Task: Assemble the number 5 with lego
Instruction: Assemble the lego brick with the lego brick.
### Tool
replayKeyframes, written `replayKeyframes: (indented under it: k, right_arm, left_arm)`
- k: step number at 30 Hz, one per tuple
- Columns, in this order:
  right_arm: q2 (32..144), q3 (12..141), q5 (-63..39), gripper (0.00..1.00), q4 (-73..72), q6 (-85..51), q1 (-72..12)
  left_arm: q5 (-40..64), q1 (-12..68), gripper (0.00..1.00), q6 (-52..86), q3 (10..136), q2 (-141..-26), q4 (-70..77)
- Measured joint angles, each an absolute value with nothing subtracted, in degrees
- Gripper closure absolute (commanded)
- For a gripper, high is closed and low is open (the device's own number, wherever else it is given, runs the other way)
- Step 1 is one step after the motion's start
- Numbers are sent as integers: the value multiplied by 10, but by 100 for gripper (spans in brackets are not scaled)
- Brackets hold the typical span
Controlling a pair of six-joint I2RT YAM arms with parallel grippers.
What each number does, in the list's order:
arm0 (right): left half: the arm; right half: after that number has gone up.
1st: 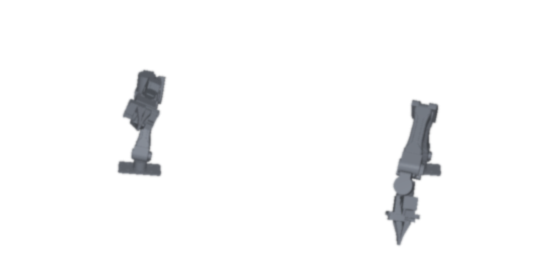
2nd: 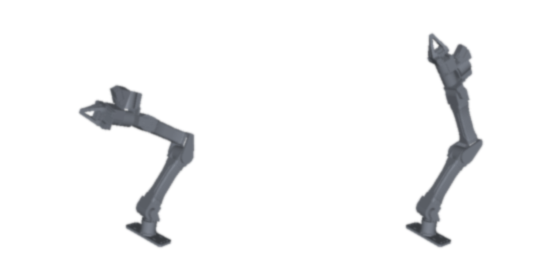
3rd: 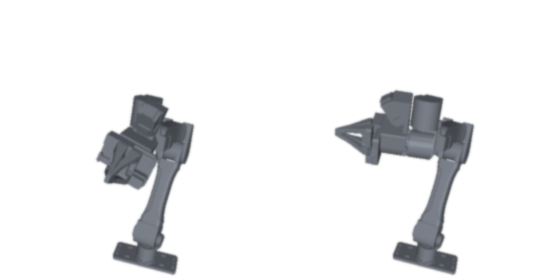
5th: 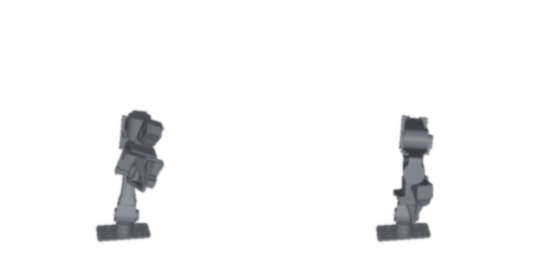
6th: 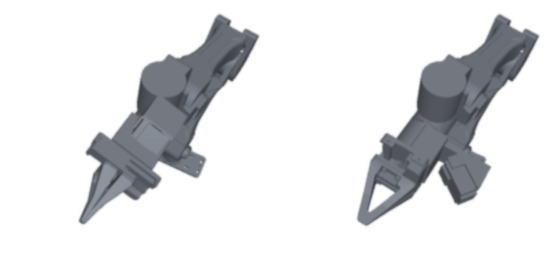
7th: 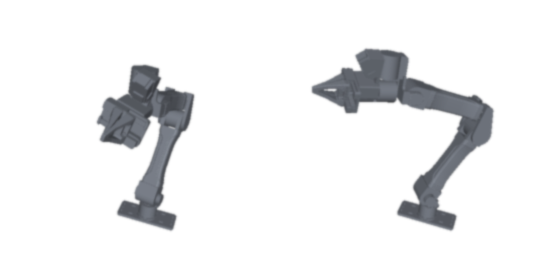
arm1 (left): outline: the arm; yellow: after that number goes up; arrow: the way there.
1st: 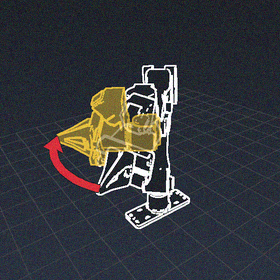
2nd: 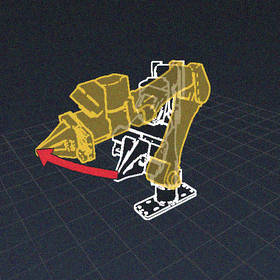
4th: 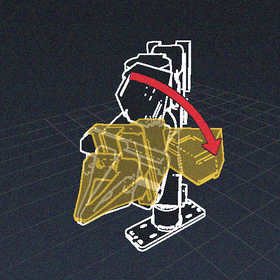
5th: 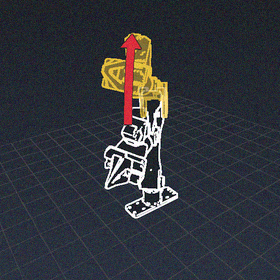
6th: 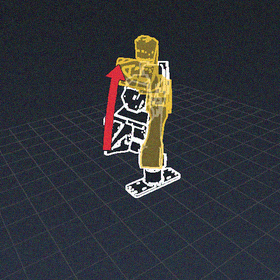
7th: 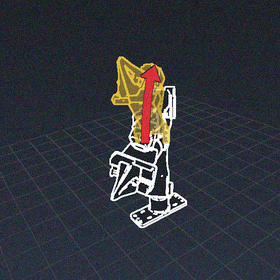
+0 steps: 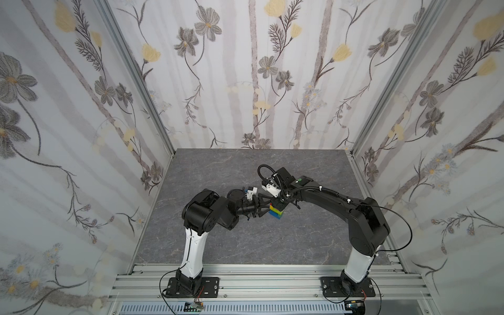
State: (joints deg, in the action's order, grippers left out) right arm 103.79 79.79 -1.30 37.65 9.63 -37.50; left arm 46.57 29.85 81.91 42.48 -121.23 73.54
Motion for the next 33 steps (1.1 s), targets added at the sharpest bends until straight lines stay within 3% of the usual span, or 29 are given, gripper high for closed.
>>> replayKeyframes:
  k: [33]
  right_arm:
    - [1032,785,-4,92,379,81,-386]
  left_arm:
    - [474,302,38,810,432,-1214,719]
